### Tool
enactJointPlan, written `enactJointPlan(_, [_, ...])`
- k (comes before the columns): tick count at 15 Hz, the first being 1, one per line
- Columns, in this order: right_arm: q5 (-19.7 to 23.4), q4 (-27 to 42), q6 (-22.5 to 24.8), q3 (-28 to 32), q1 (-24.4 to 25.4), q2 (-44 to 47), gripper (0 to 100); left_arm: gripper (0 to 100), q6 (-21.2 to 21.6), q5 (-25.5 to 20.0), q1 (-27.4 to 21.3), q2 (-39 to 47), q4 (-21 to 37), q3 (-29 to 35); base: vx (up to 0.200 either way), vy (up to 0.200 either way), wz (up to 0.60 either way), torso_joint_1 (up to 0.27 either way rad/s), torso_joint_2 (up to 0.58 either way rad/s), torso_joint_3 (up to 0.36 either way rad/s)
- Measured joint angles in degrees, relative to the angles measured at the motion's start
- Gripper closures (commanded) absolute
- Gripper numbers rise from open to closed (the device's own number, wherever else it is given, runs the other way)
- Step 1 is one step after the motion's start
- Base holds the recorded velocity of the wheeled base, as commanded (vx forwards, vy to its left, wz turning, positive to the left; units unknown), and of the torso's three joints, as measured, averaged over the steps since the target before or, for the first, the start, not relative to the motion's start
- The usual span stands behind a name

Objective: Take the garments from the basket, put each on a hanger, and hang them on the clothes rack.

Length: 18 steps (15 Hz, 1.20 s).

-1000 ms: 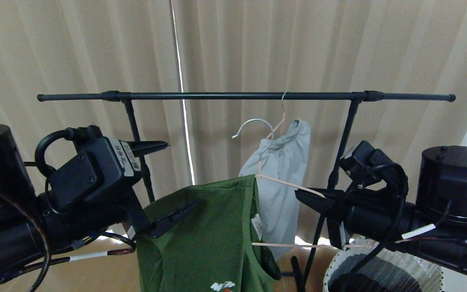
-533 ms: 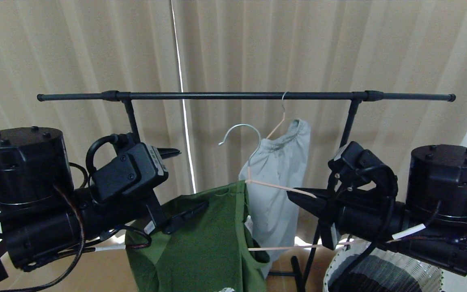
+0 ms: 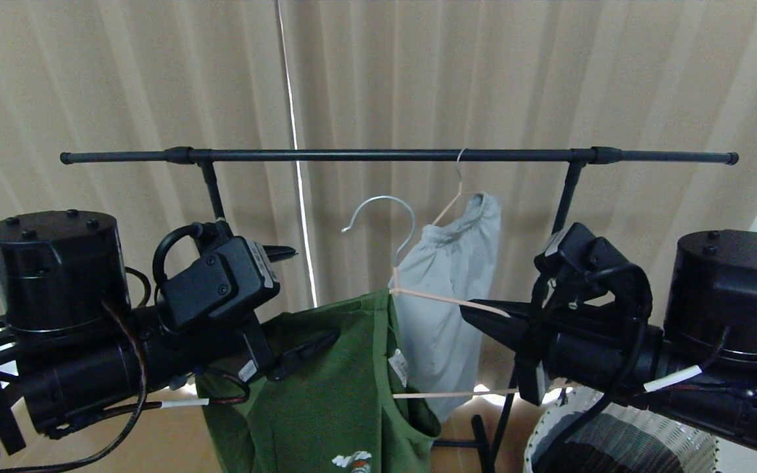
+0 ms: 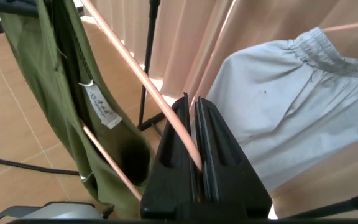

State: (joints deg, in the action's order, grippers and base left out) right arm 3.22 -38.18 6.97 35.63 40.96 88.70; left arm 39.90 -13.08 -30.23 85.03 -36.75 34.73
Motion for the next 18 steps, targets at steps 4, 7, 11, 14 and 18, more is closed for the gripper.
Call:
enactJointPlan(4, [1.3, -2.2, 0.0, -0.3, 0.0, 0.0, 100, 100, 0.0, 0.0, 0.0, 0.0, 0.0, -0.1, 0.0, 0.0, 0.0, 0.0, 0.0, 0.0])
enactJointPlan(7, [1.4, -2.2, 0.0, -0.2, 0.1, 0.0, 100, 100, 0.0, 0.1, 0.1, -0.2, -0.2, -0.2, 0.0, 0.0, 0.0, 0.0, 0.0, 0.0])
enactJointPlan(11, [1.3, -2.3, 0.0, 0.0, 0.0, -0.2, 100, 100, -0.3, 0.2, 0.2, -0.1, -5.7, -1.7, 0.0, 0.0, 0.0, 0.0, 0.0, 0.0])
enactJointPlan(14, [1.3, -2.3, 0.0, 0.0, 0.0, -0.1, 0, 100, -0.3, 0.4, 0.3, 0.0, -7.1, -2.8, 0.0, 0.0, 0.0, 0.0, 0.0, 0.0])
enactJointPlan(18, [0.9, -2.4, 0.0, -0.1, -0.8, -0.4, 0, 100, -0.4, 2.9, 1.7, 0.0, -7.0, -2.9, 0.0, 0.0, 0.0, 0.0, 0.0, 0.0])
